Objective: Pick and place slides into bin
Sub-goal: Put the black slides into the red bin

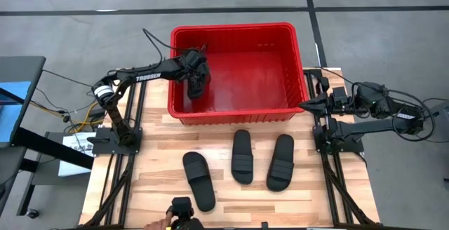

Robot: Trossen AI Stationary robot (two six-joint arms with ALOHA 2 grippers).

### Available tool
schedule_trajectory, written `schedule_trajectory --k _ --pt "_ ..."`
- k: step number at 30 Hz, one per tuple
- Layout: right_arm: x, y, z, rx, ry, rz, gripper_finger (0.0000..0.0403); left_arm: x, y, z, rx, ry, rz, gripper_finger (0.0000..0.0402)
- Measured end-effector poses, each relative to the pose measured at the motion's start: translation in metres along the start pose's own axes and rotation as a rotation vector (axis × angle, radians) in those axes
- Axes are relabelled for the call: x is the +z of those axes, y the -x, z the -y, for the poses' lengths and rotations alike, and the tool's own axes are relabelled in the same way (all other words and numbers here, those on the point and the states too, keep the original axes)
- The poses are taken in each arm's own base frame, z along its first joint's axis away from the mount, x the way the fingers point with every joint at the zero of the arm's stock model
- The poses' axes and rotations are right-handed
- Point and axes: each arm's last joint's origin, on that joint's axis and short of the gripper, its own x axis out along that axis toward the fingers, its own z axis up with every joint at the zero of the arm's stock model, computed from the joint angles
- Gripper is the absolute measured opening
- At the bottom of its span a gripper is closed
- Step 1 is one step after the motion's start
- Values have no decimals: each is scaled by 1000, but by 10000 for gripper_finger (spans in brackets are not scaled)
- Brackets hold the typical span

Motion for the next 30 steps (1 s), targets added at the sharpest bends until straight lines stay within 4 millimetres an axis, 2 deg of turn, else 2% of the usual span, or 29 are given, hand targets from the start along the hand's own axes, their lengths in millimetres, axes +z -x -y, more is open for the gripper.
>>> schedule_trajectory --k 8,12,26,30 --pt "0 0 0 0 0 0 0 1 0 -2 46 8 -9 146" --pt "0 0 0 -1 0 0 0 1 0 -2 53 9 -14 176" --pt "0 0 0 0 0 0 0 0 2 0 103 -1 -73 187" --pt "0 0 0 -1 0 0 0 7 15 -3 111 -14 -55 187"
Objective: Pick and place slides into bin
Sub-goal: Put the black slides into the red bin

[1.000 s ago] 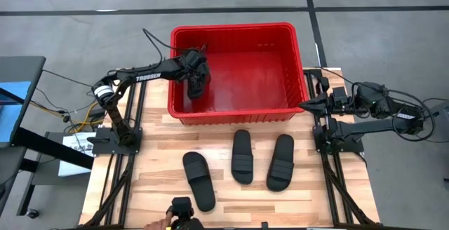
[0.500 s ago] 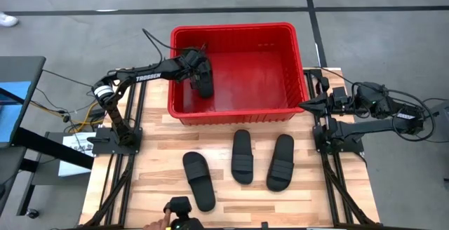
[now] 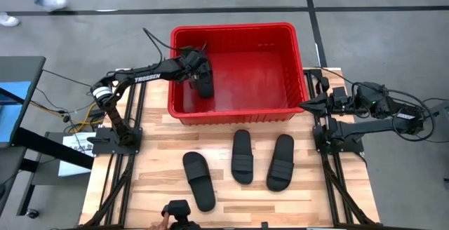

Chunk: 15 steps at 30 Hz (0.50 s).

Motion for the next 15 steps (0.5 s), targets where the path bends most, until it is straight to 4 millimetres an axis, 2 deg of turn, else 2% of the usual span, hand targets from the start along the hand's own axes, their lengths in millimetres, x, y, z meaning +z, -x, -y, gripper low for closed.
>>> schedule_trajectory --k 4,8,15 --pt "0 0 0 1 0 0 0 10 31 -16 9 58 118 187" --pt "0 0 0 0 0 0 0 14 76 -40 8 172 287 187" --pt "0 0 0 1 0 0 0 -2 164 -79 -160 450 689 187"
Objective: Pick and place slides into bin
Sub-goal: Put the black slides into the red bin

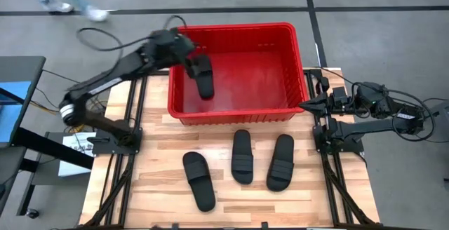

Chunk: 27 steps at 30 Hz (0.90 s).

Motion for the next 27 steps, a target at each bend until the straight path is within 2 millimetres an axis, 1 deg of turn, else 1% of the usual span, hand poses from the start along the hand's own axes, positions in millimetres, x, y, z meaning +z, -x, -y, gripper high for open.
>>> schedule_trajectory --k 3,6,9,13,18,24,27 --pt "0 0 0 0 0 0 0 12 31 -3 -107 98 122 187" --pt "0 0 0 -1 0 0 0 20 55 -2 -205 180 197 187" --pt "0 0 0 -1 0 1 0 23 73 1 -275 241 227 187" --pt "0 0 0 0 0 0 0 27 91 6 -327 326 254 187" --pt "0 0 0 0 0 0 0 31 106 12 -366 347 289 187" --pt "0 0 0 0 0 0 0 33 106 21 -407 346 288 187" --pt "0 0 0 0 0 0 0 31 105 26 -428 292 277 187"
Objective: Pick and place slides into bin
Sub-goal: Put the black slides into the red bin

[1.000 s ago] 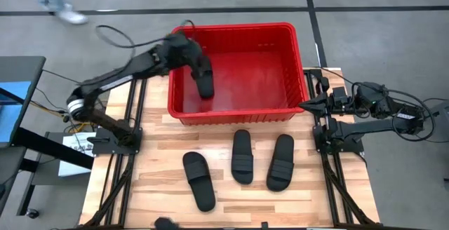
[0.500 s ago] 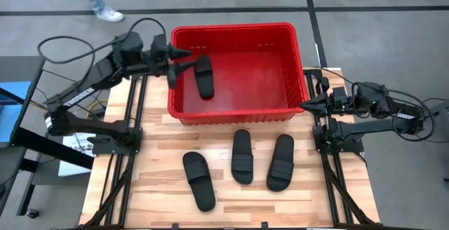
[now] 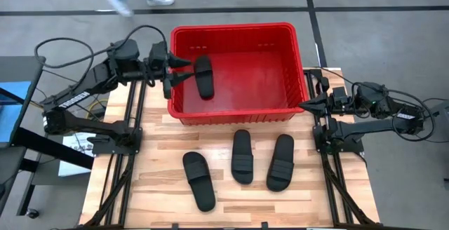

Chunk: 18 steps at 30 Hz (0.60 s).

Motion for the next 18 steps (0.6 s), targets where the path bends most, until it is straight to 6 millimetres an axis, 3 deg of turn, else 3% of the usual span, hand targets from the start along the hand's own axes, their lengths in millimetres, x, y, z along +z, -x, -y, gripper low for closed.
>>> schedule_trajectory --k 4,11,18 --pt "0 0 0 0 -20 2 0 -5 -4 7 -37 32 -9 187" --pt "7 0 0 11 -285 70 0 -7 -11 28 -128 88 33 187" --pt "23 3 0 34 -313 234 0 -1 -10 46 -27 112 116 187"
